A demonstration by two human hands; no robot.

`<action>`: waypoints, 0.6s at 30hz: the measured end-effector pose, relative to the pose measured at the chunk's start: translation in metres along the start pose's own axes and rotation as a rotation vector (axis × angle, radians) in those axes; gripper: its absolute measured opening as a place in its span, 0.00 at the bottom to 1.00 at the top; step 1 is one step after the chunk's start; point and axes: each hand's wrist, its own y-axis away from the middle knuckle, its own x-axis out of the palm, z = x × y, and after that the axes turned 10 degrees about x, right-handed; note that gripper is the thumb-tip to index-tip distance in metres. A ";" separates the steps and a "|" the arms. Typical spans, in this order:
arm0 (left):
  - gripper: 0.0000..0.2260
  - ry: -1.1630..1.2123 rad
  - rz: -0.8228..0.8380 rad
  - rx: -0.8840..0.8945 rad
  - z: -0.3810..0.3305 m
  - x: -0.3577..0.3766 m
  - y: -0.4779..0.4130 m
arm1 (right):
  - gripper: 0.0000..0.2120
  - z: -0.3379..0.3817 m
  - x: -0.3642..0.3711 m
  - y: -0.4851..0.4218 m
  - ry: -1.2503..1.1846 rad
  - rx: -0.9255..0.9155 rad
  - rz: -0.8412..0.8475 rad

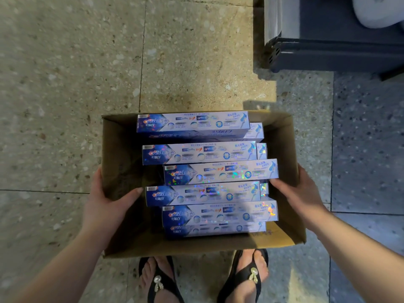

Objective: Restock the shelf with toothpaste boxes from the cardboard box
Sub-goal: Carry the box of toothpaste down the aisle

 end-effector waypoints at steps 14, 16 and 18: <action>0.35 -0.037 0.086 0.114 -0.183 -0.104 0.177 | 0.19 0.054 -0.177 0.199 0.029 0.090 -0.098; 0.34 -0.071 0.106 0.157 -0.211 -0.122 0.199 | 0.19 0.070 -0.202 0.235 -0.005 0.105 -0.088; 0.38 -0.108 0.114 0.202 -0.237 -0.140 0.218 | 0.22 0.081 -0.228 0.265 -0.036 0.080 -0.122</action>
